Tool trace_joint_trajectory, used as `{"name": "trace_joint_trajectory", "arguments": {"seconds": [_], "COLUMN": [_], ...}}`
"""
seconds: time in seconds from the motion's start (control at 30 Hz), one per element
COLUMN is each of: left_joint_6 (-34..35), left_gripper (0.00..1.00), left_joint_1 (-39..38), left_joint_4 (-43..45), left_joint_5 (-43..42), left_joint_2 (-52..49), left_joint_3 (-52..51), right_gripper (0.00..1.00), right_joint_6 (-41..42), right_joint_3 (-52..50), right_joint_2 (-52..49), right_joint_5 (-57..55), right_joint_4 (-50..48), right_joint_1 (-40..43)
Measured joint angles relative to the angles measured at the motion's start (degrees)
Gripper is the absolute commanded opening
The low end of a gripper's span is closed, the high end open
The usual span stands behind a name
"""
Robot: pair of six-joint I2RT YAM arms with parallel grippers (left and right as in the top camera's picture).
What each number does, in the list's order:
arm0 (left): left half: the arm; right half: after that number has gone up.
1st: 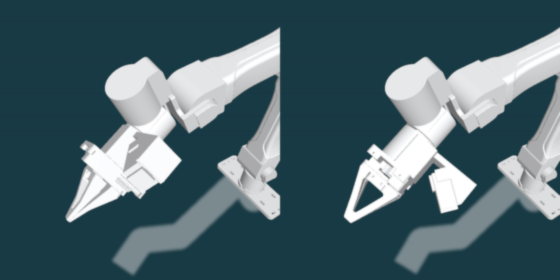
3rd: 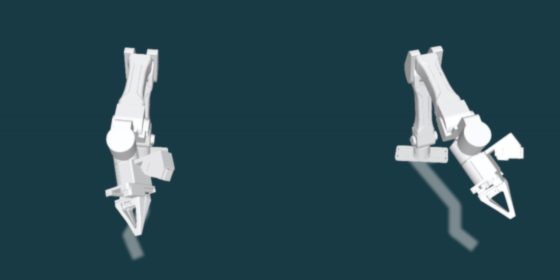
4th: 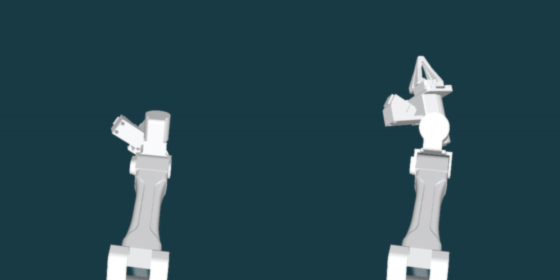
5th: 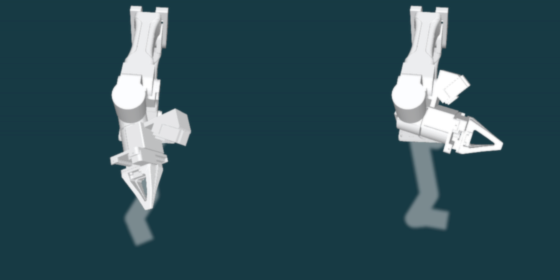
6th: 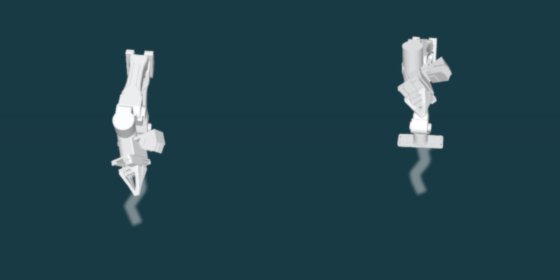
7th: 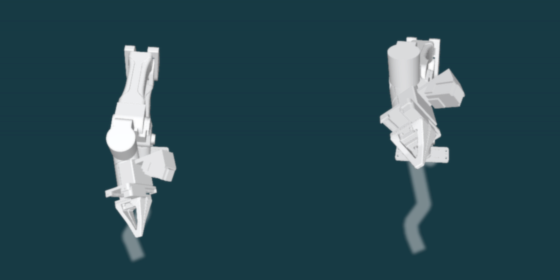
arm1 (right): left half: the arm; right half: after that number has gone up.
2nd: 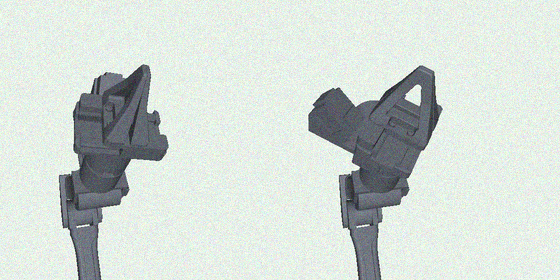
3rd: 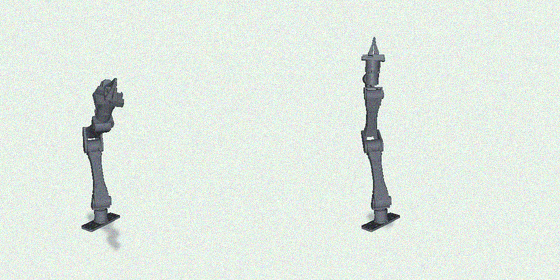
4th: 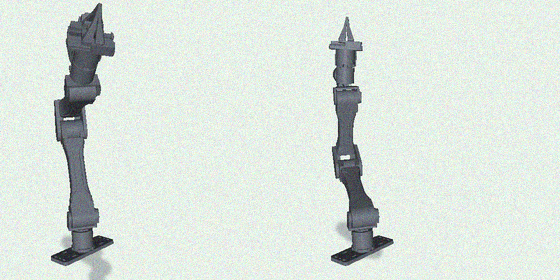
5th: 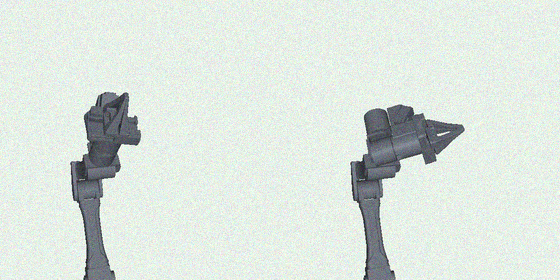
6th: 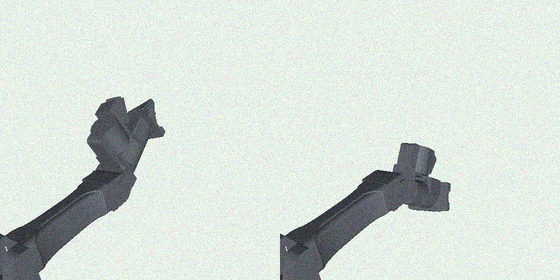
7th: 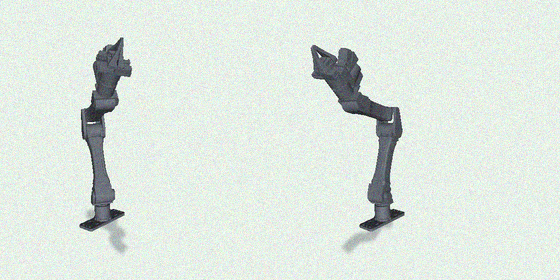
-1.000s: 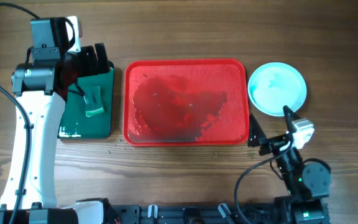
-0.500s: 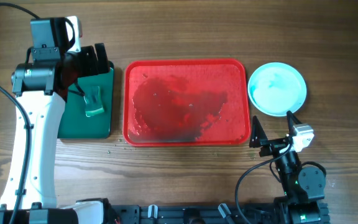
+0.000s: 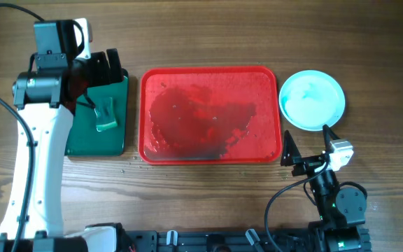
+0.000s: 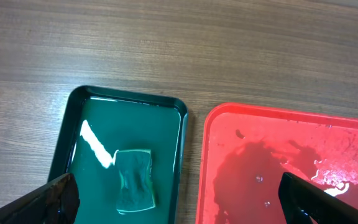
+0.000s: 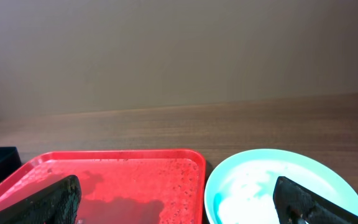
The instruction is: Clean dirty plates on tray and stack at the side
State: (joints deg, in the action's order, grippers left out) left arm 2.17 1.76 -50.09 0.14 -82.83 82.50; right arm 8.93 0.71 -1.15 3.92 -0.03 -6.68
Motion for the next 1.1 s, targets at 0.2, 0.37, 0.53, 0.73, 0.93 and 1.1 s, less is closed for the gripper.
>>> {"name": "trace_joint_trajectory", "arguments": {"seconds": [0.2, 0.37, 0.53, 0.73, 0.93, 1.1], "left_joint_6": [0.02, 0.09, 0.50, 0.70, 0.70, 0.70], "left_gripper": [1.00, 1.00, 1.00, 1.00, 1.00, 1.00], "left_joint_1": [-0.70, -0.70, -0.70, -0.70, -0.70, -0.70], "left_joint_4": [16.04, 30.56, 37.92, 43.63, 46.73, 51.65], "left_joint_5": [0.09, -0.07, -0.28, -0.48, -1.36, -1.79], "left_joint_2": [22.53, 48.89, 66.36, 76.70, 81.09, 81.74], "left_joint_3": [-16.31, -42.99, -61.22, -72.61, -77.22, -80.74], "right_gripper": [1.00, 1.00, 1.00, 1.00, 1.00, 1.00], "right_joint_6": [0.00, 0.00, 0.00, 0.00, 0.00, 0.00], "right_joint_3": [-0.22, -0.28, -0.33, -0.33, -0.33, -0.33], "right_joint_2": [0.22, 0.42, 0.42, 0.42, 0.42, 0.42], "right_joint_5": [-0.15, -0.15, -0.20, -0.17, -0.17, -0.17], "right_joint_4": [-0.02, 0.00, 0.02, 0.02, 0.02, 0.02], "right_joint_1": [0.00, 0.00, 0.00, 0.00, 0.00, 0.00]}}
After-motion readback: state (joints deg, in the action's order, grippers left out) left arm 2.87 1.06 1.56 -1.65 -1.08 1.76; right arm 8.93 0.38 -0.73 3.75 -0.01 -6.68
